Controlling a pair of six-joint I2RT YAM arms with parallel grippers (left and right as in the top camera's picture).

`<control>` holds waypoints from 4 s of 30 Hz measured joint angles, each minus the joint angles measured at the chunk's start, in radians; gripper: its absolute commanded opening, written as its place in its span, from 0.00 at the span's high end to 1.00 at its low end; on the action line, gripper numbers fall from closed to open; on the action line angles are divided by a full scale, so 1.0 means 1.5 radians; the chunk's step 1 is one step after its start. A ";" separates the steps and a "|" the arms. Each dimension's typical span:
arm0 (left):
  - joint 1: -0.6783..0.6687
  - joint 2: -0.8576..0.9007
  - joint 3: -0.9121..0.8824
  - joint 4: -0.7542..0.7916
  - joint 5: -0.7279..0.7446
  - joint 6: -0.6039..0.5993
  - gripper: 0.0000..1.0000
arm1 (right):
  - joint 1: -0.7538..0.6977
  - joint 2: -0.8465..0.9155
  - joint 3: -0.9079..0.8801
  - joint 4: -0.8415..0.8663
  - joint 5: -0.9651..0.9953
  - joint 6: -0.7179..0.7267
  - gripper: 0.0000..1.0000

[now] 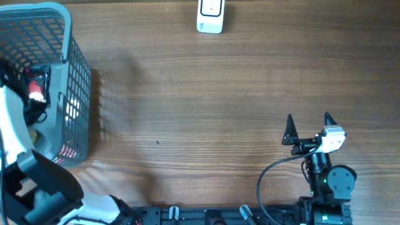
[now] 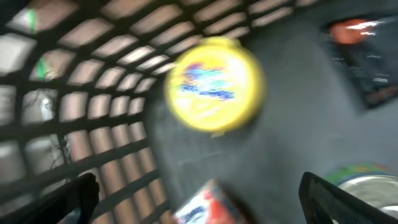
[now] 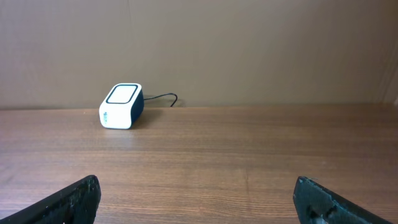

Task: Scan the item barcode
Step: 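Reach the left gripper into the grey basket toward the yellow jar, then close the left gripper on the yellow jar lid inside the basket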

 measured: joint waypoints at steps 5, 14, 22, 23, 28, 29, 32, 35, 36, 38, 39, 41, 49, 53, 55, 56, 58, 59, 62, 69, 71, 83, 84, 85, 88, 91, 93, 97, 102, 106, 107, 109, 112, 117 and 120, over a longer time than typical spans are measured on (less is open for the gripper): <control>0.048 -0.013 0.000 -0.036 -0.022 -0.072 0.00 | 0.000 0.000 0.000 0.000 0.000 0.000 0.00; 0.115 -0.013 0.000 0.030 0.028 -0.122 0.00 | 0.000 0.000 0.000 0.000 0.000 0.000 0.00; 0.115 -0.013 -0.001 0.099 0.043 -0.126 0.00 | 0.000 0.000 0.000 0.000 0.000 0.000 0.00; 0.115 -0.013 -0.002 0.110 0.043 -0.127 0.00 | 0.000 0.000 0.000 0.000 0.000 0.000 0.00; 0.115 -0.016 -0.047 0.174 0.043 -0.129 0.00 | 0.000 0.000 0.000 0.000 0.000 0.000 0.00; 0.115 -0.016 -0.065 0.189 0.044 -0.131 0.00 | 0.000 0.000 0.000 0.000 0.000 0.000 0.00; 0.115 -0.016 -0.106 0.228 0.045 -0.136 0.00 | 0.000 0.000 0.000 0.000 0.000 0.000 0.00; 0.115 -0.017 -0.155 0.258 0.048 -0.136 0.00 | 0.000 0.000 0.000 0.000 0.000 0.000 0.00; 0.115 -0.017 -0.169 0.267 0.048 -0.136 0.00 | 0.000 0.000 0.000 0.000 0.000 0.000 0.00; 0.115 -0.017 -0.188 0.280 0.048 -0.136 0.00 | 0.000 0.000 0.000 0.000 0.000 0.000 0.00; 0.115 -0.017 -0.194 0.285 0.048 -0.136 0.00 | 0.000 0.000 0.000 0.000 0.000 0.000 0.00; 0.115 -0.017 -0.200 0.292 0.048 -0.136 0.00 | 0.000 0.000 0.000 0.000 0.000 0.000 0.00; 0.115 -0.017 -0.202 0.307 0.048 -0.137 0.10 | 0.000 0.000 0.000 0.000 0.000 0.000 0.00; 0.115 -0.017 -0.202 0.315 0.047 -0.137 0.18 | 0.000 0.000 0.000 0.000 0.000 0.000 0.00; 0.115 -0.017 -0.202 0.314 0.048 -0.138 0.16 | 0.000 0.000 0.000 0.000 0.000 0.000 0.00; 0.115 -0.017 -0.202 0.314 0.048 -0.138 0.14 | 0.000 0.000 0.000 0.000 0.000 0.000 0.00; 0.115 -0.017 -0.202 0.314 0.048 -0.138 0.13 | 0.000 0.000 0.000 0.000 0.000 0.000 0.00; 0.115 -0.017 -0.202 0.314 0.049 -0.138 0.13 | 0.000 0.000 0.000 0.000 0.000 0.000 0.00; 0.115 -0.017 -0.202 0.314 0.056 -0.139 0.14 | 0.000 0.000 0.000 0.000 0.000 0.000 0.00; 0.115 -0.017 -0.202 0.314 0.072 -0.146 0.18 | 0.000 0.000 0.000 0.000 0.000 0.000 0.00; 0.115 -0.017 -0.202 0.314 0.076 -0.148 0.20 | 0.000 0.000 0.000 0.000 0.000 0.000 0.00; 0.115 -0.007 -0.202 0.316 0.083 -0.160 0.34 | 0.000 0.000 0.000 0.000 0.000 0.000 0.00; 0.115 -0.005 -0.202 0.316 0.083 -0.161 0.34 | 0.000 0.000 0.000 0.000 0.000 0.000 0.00; 0.115 -0.005 -0.202 0.317 0.083 -0.160 0.34 | 0.000 0.000 0.000 0.000 0.000 0.000 0.00; 0.115 -0.004 -0.202 0.317 0.083 -0.160 0.39 | 0.000 0.000 0.000 0.000 0.000 0.000 0.00; 0.115 -0.003 -0.202 0.317 0.083 -0.163 0.44 | 0.000 0.000 0.000 0.000 0.000 0.000 0.00; 0.115 -0.003 -0.202 0.317 0.083 -0.165 0.44 | 0.000 0.000 0.000 0.000 0.000 0.000 0.00; 0.115 -0.003 -0.202 0.317 0.083 -0.165 0.45 | 0.000 0.000 0.000 0.000 0.000 0.000 0.00; 0.115 -0.003 -0.202 0.317 0.083 -0.165 0.44 | 0.000 0.000 0.000 0.000 0.000 0.000 0.00; 0.115 -0.003 -0.202 0.317 0.083 -0.165 0.52 | 0.000 0.000 0.000 0.000 0.000 0.000 0.00; 0.115 -0.003 -0.202 0.317 0.083 -0.167 0.55 | 0.000 0.000 0.000 0.000 0.000 0.000 0.00; 0.115 -0.003 -0.202 0.318 0.083 -0.166 0.56 | 0.000 0.000 0.000 0.000 0.000 0.000 0.00; 0.115 -0.003 -0.202 0.319 0.083 -0.168 0.32 | 0.000 0.000 0.000 0.000 0.000 0.000 0.00; 0.115 -0.003 -0.202 0.319 0.083 -0.168 0.18 | 0.000 0.000 0.000 0.000 0.000 0.000 0.00; 0.115 -0.003 -0.202 0.319 0.083 -0.168 0.17 | 0.000 0.000 0.000 0.000 0.000 0.000 0.00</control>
